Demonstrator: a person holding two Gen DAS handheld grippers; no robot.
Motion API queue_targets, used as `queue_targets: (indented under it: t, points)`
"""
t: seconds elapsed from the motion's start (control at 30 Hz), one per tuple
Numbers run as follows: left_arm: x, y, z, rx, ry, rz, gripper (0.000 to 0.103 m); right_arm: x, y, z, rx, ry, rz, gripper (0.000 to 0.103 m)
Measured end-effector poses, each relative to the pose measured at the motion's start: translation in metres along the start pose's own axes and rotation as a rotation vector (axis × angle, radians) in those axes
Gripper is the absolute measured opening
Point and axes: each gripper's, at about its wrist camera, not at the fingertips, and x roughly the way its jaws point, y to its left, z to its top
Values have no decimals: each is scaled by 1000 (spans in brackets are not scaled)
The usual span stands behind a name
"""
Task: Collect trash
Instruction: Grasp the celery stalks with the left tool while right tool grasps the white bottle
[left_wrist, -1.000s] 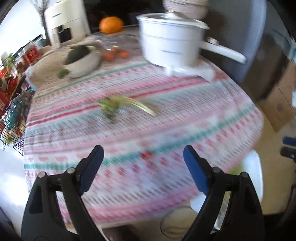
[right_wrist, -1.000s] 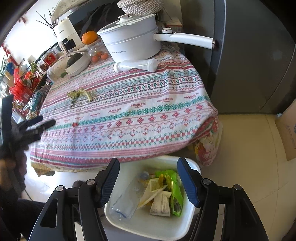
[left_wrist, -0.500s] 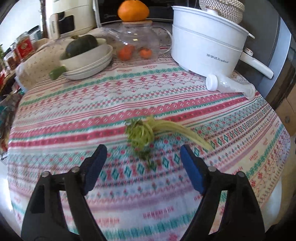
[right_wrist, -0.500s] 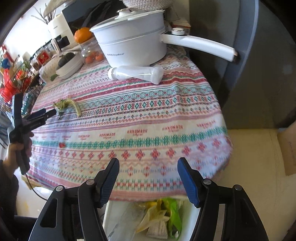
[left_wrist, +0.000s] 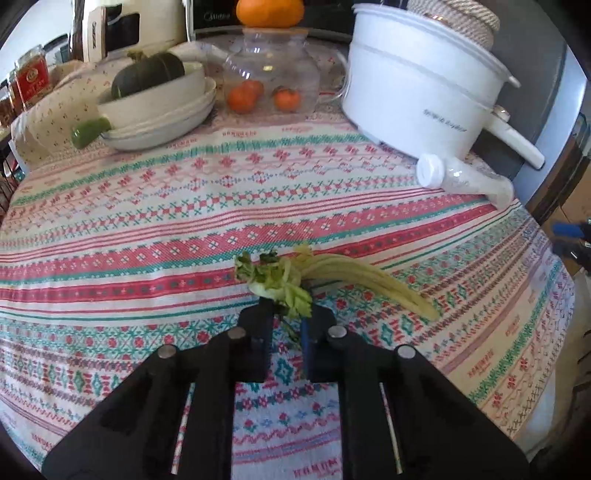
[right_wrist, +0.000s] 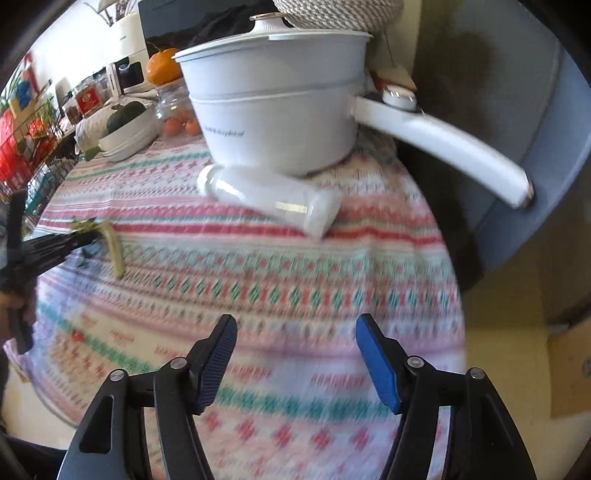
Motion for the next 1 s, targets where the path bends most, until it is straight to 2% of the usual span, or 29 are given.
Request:
queue_targets:
  t: [0.13, 0.3, 0.43, 0.5, 0.67, 0.77, 0.87, 1.0]
  points:
    - [-23, -1, -4, 16, -31, -2, 13, 22, 0, 24, -97, -62, -19, 74]
    - [-33, -2, -8, 13, -43, -14, 13, 49, 17, 42, -242, -109, -48, 74]
    - [-32, -8, -9, 21, -36, -29, 13, 72, 35, 52, -372, -139, -152, 73]
    - [-30, -11, -9, 30, -35, -25, 13, 80, 42, 56, -422, -152, -195, 70]
    - [-30, -13, -9, 39, -37, -12, 13, 93, 59, 61, -550, -173, -327, 50]
    - [-34, -14, -9, 36, -40, -6, 13, 91, 66, 59, -569, -177, -326, 49]
    - [-43, -17, -9, 42, -47, -4, 13, 79, 71, 54, -544, -161, -278, 49]
    - [-62, -30, -8, 67, -54, 1, 13, 50, 76, 39, -525, -139, -263, 48]
